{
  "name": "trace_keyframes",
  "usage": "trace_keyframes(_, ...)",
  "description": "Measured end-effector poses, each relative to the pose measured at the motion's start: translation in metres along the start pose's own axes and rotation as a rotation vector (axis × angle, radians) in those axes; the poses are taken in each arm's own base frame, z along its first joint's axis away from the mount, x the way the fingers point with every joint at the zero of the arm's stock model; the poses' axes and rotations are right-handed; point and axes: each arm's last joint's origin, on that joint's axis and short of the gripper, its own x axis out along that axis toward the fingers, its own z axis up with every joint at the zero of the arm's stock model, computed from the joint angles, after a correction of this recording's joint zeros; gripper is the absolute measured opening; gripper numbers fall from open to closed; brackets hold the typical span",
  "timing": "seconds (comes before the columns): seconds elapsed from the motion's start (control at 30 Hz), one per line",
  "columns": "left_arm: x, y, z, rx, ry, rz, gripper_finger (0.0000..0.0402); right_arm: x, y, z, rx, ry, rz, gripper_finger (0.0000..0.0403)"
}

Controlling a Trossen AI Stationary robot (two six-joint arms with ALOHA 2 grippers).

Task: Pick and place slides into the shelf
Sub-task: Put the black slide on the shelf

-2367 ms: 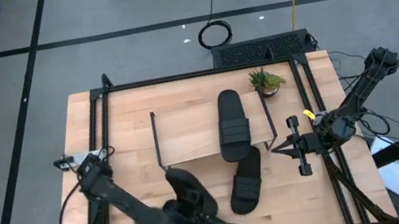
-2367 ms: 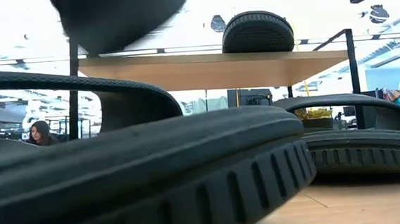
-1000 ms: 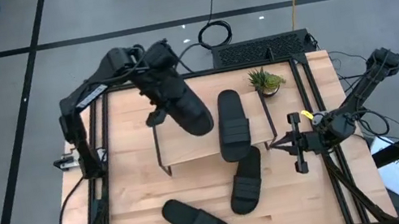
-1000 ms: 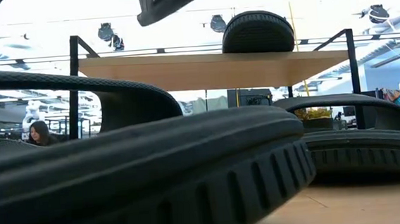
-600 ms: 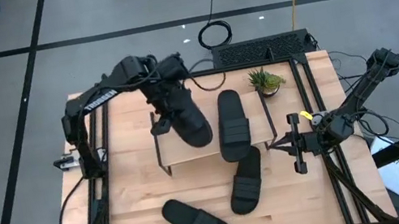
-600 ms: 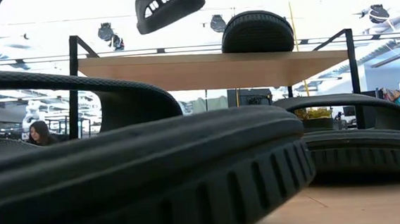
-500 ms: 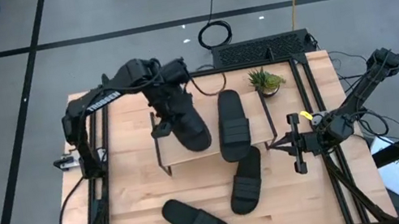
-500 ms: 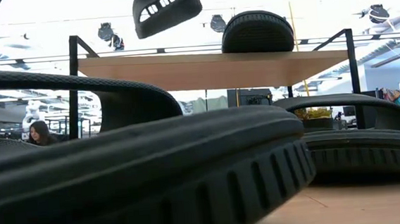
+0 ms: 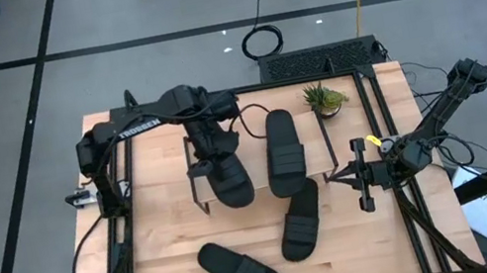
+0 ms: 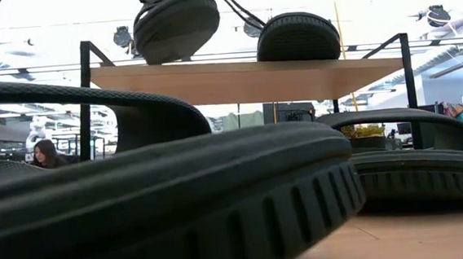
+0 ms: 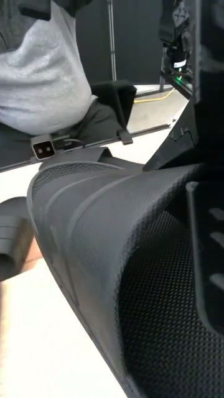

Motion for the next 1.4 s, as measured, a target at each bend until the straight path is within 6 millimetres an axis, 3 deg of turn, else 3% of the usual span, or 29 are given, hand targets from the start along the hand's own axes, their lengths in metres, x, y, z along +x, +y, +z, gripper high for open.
trace_keyframes(0.4,0.01,0.015,-0.001,0.01,0.029,0.122,0.0003,0.0,0.0,0.0,0.0,0.0,0.0,0.0)
trace_keyframes(0.73,0.011,0.018,0.004,0.039,0.033,0.254,0.0042,0.0,0.0,0.0,0.015,0.0,0.0,0.0)
trace_keyframes(0.93,0.01,0.02,0.004,-0.003,0.044,0.32,0.0103,0.0,0.0,0.0,0.018,0.0,0.0,0.0)
trace_keyframes(1.2,0.009,0.023,0.004,-0.022,0.061,0.397,0.0224,0.0,0.0,0.0,0.026,0.0,0.0,0.0)
trace_keyframes(1.4,0.01,0.014,0.007,0.007,0.119,0.529,0.0294,0.0,0.0,0.0,0.027,0.0,0.0,0.0)
